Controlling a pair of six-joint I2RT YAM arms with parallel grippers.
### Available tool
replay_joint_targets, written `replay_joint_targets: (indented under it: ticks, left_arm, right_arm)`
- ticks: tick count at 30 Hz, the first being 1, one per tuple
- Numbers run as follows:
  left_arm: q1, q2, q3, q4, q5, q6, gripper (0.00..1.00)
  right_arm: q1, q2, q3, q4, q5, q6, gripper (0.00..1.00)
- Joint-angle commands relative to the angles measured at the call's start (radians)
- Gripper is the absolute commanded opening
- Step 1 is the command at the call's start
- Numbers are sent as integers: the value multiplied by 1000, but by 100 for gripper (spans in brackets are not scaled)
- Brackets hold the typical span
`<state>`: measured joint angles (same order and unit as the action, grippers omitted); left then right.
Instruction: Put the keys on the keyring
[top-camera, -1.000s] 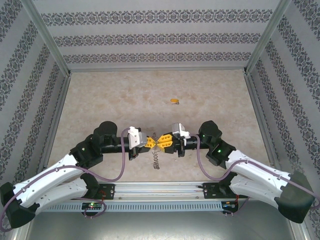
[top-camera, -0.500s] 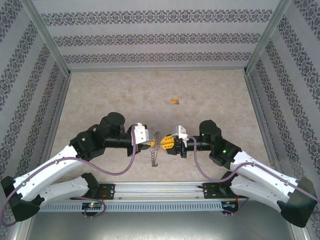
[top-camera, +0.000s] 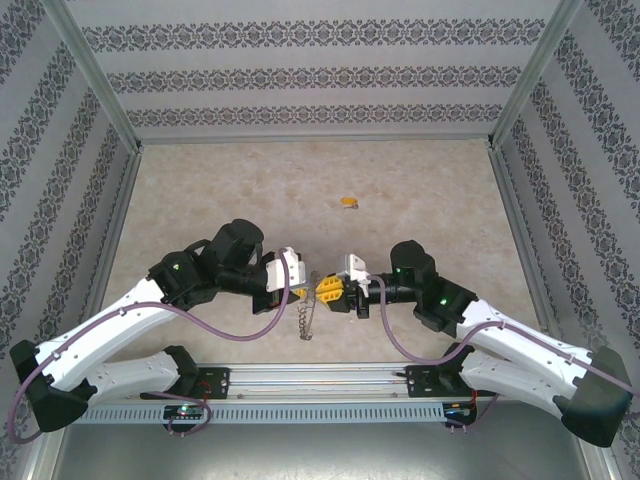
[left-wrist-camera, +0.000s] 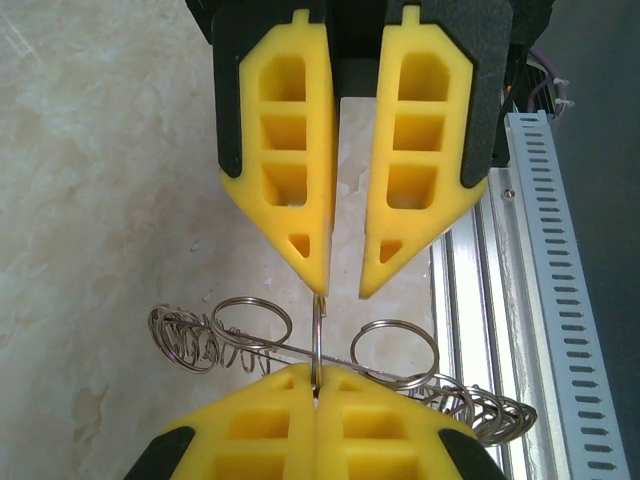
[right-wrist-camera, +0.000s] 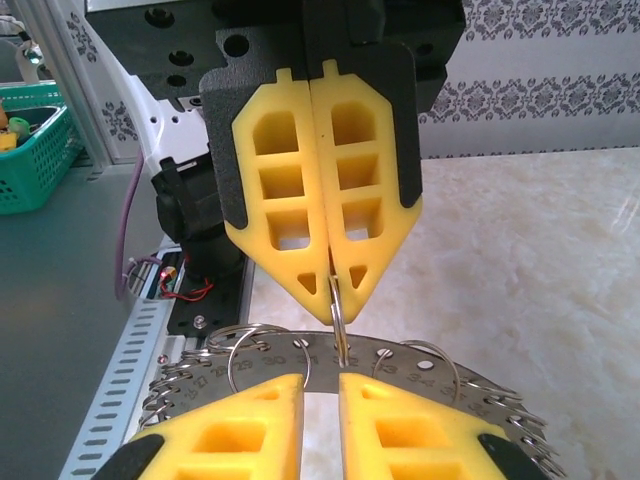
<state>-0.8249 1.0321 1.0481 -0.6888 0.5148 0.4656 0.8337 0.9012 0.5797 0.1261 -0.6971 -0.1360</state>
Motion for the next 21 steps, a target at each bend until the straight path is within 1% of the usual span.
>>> replay_joint_targets:
  ticks: [1,11,17,21]
  left_arm:
    - [-6,-1,34,-29,9,27,0]
    - [-10,18,29,-17,27,31,0]
    - [-11,25,32,-17,24,30,0]
    - [-11,25,30,-18,18,32,0]
  right_arm:
    - [10,12,38,51,-25,-14,18]
    - [28,66,65,60,11,-27,14]
    - [32,76,71,64,7,-34,15]
    - [34,75,69,59,12,-39,17]
